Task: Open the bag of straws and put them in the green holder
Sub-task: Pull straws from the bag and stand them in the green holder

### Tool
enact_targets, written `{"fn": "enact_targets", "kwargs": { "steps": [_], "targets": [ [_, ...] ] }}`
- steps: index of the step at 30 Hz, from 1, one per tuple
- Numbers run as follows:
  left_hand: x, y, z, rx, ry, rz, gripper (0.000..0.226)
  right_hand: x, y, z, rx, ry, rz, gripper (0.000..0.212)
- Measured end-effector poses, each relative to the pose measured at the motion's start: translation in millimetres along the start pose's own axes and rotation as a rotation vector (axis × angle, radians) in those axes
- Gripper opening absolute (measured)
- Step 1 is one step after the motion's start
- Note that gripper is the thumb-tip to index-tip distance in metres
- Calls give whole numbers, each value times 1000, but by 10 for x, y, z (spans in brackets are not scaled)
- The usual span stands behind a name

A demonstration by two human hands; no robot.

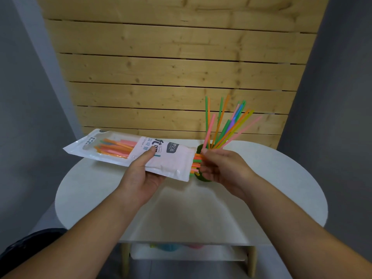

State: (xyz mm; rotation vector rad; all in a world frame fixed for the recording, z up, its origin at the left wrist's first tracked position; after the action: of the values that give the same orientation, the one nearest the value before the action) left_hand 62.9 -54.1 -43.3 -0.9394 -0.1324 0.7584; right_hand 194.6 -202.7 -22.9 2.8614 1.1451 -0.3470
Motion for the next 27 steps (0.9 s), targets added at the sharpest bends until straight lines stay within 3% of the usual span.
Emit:
{"fn": "enact_targets", "kwargs": {
  "steps": [9,15,18,22,27],
  "targets": [
    [1,7,21,-5,-18,10,21,-3,33,-12,0,-21,12,6],
    [-9,11,58,-20,-33,31,16,3,127,-43,173,-31,63,5],
    [-16,7,52,-26,-22,28,18,-3,83,-37,125,12,13,6],
    [-19,9,55,-26,-23,28,17,-10,97,-64,79,45,67,4],
    [-16,39,92,-92,-26,56,16,-3,204,-112,309,24,100,6]
  ]
}}
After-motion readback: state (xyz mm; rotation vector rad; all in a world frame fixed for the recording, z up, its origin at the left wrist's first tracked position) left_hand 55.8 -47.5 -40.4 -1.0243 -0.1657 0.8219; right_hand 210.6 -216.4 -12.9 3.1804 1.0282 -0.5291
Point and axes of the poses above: each hand's wrist, its own x-axis towards the middle knuckle, its own y-axis out of the back of the hand, z = x × y, the point moved 4 cm from there along x, towards the middle knuckle, and after that the axes turned 6 degrees about -x, right-handed, at the moved point
